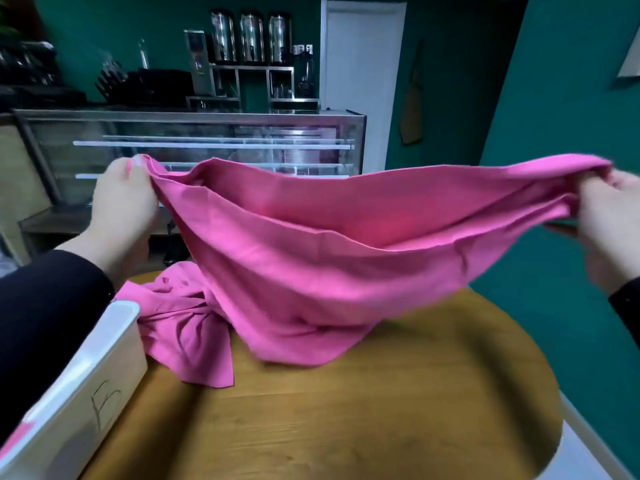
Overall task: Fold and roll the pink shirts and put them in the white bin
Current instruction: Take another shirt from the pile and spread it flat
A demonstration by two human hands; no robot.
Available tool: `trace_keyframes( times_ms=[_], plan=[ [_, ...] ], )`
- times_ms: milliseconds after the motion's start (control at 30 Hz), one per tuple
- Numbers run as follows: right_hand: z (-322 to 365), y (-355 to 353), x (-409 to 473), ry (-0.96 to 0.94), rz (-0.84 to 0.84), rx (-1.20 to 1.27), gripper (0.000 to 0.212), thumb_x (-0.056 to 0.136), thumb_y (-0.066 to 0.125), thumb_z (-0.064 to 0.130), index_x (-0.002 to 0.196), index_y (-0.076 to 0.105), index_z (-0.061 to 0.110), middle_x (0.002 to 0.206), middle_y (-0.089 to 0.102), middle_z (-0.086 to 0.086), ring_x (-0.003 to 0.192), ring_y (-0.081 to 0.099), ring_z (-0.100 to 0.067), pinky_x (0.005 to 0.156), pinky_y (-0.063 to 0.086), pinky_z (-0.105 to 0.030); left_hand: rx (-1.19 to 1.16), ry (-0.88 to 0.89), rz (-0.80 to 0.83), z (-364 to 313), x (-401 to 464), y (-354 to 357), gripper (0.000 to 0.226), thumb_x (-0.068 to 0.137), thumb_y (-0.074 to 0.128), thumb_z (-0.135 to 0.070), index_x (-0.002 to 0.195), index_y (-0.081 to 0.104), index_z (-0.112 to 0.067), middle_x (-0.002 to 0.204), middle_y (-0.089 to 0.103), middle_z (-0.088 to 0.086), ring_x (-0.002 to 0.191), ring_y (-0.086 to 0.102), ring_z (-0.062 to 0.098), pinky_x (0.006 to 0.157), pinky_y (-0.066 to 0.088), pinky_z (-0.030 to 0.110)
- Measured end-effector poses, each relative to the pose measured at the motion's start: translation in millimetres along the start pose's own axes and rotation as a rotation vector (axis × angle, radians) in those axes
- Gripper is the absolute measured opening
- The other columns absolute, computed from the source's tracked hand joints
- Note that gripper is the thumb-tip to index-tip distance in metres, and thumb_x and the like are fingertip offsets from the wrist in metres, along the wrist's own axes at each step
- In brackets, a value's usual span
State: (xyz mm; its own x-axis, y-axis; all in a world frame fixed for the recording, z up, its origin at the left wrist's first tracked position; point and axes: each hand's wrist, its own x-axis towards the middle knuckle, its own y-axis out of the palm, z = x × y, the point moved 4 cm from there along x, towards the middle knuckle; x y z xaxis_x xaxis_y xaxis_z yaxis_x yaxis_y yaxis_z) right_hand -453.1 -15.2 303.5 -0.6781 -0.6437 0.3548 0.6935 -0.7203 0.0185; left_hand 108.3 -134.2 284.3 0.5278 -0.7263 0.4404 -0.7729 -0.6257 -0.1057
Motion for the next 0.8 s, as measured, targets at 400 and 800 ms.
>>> trace_keyframes(
  times_ms=[400, 800],
  plan=[
    [-68.6, -15.3, -34.1, 0.271, 0.681, -0.587, 0.025, 0.102, 0.041, 0.003, 0.096, 0.061, -0.011, 0.052, 0.057, -0.023, 0.056, 0.064, -0.052, 0.042, 0.048, -0.026, 0.377, 0.011, 0.220, 35.3, -23.5, -27.4, 0.038, 0.101, 0.043, -0.035, 0.078, 0.059, -0.008, 0.075, 0.068, 0.018, 0.065, 0.063, 0.030, 0.066, 0.053, 0.042],
    [-149.9, 12.4, -139.9, 0.858, 1.041, -0.228, 0.049, 0.083, 0.082, 0.031, 0.112, 0.069, -0.006, 0.089, 0.068, -0.032, 0.073, 0.070, -0.038, 0.080, 0.058, -0.054, 0.833, -0.625, 1.794, 126.1, -169.1, 1.2, 0.024, 0.105, 0.043, -0.035, 0.112, 0.052, -0.014, 0.099, 0.074, 0.020, 0.085, 0.073, 0.033, 0.069, 0.058, 0.036]
  ],
)
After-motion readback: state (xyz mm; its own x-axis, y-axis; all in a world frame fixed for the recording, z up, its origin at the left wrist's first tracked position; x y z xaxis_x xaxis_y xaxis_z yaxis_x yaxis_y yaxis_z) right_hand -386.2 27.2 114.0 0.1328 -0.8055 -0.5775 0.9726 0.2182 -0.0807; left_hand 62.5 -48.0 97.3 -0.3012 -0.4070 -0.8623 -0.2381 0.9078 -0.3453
